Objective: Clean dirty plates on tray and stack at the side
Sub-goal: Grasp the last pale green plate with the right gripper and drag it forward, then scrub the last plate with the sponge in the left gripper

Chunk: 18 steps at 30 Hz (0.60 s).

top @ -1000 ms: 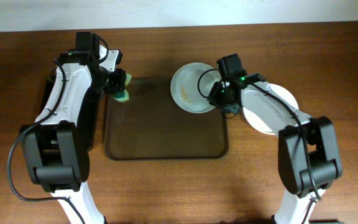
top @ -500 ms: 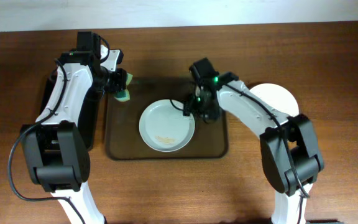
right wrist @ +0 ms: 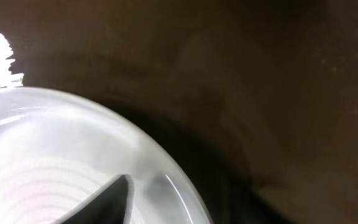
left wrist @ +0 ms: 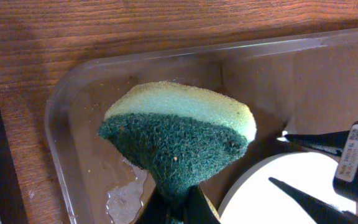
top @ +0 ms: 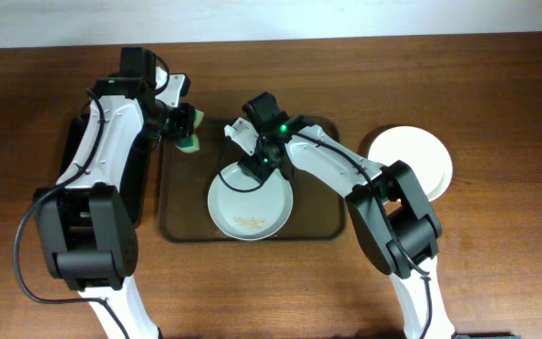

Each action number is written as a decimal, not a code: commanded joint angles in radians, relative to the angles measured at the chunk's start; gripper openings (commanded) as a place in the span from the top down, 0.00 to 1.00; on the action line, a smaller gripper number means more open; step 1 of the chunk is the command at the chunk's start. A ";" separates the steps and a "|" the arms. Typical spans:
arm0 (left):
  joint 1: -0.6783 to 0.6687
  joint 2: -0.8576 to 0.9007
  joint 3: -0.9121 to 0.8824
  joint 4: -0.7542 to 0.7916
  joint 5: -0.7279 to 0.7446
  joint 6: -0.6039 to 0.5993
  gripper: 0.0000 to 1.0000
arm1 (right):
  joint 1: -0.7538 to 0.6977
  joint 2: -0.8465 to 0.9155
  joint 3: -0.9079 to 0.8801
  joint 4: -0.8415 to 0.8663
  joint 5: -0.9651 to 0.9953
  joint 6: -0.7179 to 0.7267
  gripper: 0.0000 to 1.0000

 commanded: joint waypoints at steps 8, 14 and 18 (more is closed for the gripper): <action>-0.002 -0.001 0.005 0.003 0.000 0.019 0.99 | -0.010 0.002 0.016 -0.084 0.059 0.447 0.96; -0.002 -0.001 0.005 0.003 0.000 0.019 0.99 | -0.074 0.002 0.015 -0.293 0.054 0.938 0.96; -0.002 -0.001 0.005 0.003 0.000 0.019 1.00 | -0.073 0.002 0.015 -0.274 0.055 0.998 0.81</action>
